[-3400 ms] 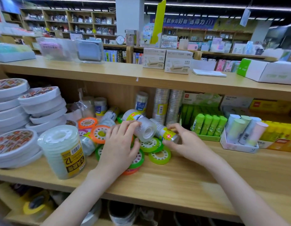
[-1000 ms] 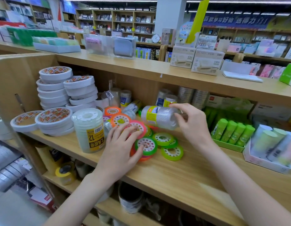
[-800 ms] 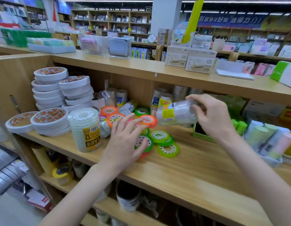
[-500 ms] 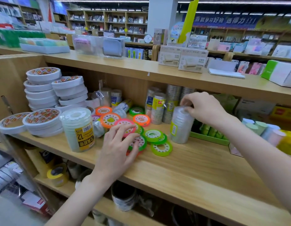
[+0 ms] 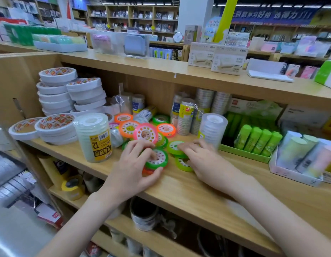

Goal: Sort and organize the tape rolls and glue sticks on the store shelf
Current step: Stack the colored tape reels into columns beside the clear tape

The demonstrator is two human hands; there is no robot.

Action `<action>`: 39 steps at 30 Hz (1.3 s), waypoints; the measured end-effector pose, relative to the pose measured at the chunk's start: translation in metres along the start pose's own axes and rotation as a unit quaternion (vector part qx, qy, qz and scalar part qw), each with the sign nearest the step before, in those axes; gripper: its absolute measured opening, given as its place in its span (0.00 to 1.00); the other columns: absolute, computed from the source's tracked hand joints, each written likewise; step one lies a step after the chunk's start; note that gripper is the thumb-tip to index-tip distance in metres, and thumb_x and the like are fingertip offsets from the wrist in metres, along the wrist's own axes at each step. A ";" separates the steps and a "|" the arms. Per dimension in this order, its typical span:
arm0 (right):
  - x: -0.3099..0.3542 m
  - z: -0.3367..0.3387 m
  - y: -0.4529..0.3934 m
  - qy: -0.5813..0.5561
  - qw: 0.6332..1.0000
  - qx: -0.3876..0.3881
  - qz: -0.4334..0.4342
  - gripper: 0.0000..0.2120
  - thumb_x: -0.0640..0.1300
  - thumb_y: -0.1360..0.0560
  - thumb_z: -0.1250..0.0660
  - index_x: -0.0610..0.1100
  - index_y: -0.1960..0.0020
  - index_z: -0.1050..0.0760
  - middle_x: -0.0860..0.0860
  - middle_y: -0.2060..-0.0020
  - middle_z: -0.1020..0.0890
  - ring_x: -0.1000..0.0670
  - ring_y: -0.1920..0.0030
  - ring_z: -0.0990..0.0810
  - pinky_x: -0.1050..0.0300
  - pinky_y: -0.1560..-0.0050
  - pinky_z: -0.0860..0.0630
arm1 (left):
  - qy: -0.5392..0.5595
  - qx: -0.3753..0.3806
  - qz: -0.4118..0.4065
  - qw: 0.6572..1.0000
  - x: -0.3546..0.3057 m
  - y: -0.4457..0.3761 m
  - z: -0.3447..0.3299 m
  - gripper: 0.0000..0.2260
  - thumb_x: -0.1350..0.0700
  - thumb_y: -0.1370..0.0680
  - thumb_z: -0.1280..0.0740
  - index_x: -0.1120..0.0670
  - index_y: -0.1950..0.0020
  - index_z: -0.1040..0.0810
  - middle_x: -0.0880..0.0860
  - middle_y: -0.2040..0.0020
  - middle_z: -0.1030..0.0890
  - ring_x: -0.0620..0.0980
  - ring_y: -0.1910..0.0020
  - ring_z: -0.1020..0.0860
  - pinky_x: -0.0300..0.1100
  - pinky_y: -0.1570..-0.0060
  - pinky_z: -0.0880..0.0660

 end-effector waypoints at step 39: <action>0.003 0.033 0.010 -0.318 0.928 -0.031 -0.192 0.23 0.49 0.35 0.24 0.53 0.47 0.34 0.57 0.50 0.24 0.64 0.50 0.26 0.70 0.51 0.28 | 0.124 -0.041 0.011 0.991 0.023 0.006 0.034 0.17 0.52 0.25 0.39 0.58 0.39 0.27 0.52 0.41 0.27 0.43 0.39 0.31 0.32 0.36 0.37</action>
Point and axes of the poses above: each hand's wrist, its own y-axis away from the middle knuckle, its own z-axis out of the back of the hand, x = y × z, the point moved 7 cm from there along -y, towards the middle knuckle
